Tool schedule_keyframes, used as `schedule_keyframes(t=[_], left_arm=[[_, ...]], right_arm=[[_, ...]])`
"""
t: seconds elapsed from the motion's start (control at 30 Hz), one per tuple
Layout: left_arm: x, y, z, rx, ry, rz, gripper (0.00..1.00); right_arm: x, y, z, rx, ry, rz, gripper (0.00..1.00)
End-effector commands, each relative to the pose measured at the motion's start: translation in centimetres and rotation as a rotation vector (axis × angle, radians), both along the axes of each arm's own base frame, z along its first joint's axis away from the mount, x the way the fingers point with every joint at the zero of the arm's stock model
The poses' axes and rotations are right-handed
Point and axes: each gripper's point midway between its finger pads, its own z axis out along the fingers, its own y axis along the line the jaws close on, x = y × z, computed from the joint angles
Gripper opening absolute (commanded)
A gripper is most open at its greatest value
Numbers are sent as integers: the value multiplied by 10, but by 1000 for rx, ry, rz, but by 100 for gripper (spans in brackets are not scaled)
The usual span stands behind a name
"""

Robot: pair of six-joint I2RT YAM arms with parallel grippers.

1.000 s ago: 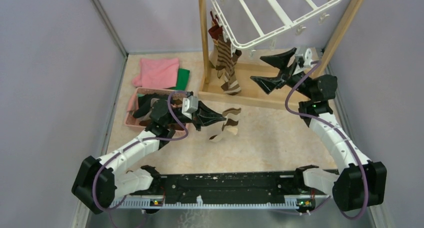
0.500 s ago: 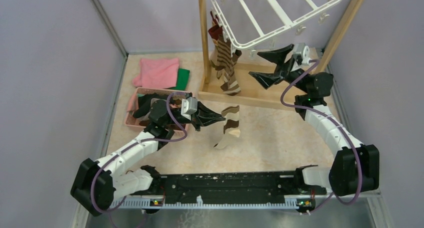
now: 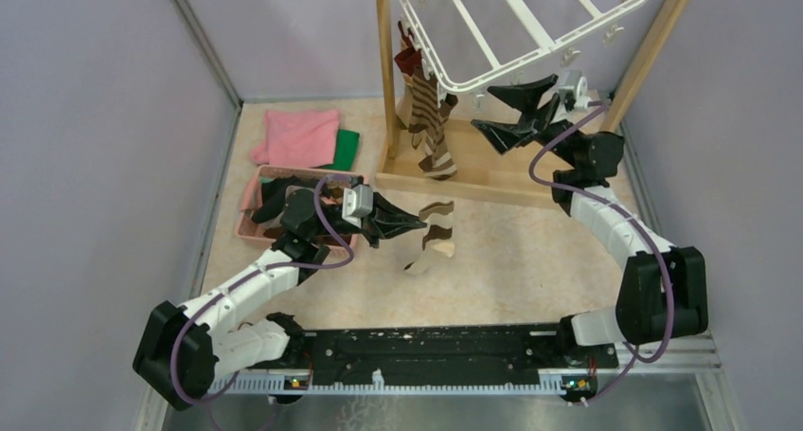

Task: Clip the socks to the hanger
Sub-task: Clamp the sock onto the hanger.

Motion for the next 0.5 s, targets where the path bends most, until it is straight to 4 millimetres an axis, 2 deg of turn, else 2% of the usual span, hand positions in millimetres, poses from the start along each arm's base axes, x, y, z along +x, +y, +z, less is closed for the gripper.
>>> schedule_keyframes(t=[0.0, 0.47], left_arm=[[-4, 1, 16, -30, -69, -8, 0], [-5, 2, 16, -25, -70, -9, 0]], right_arm=[[-8, -5, 37, 82, -98, 13, 78], [2, 8, 38, 113, -82, 59, 75]])
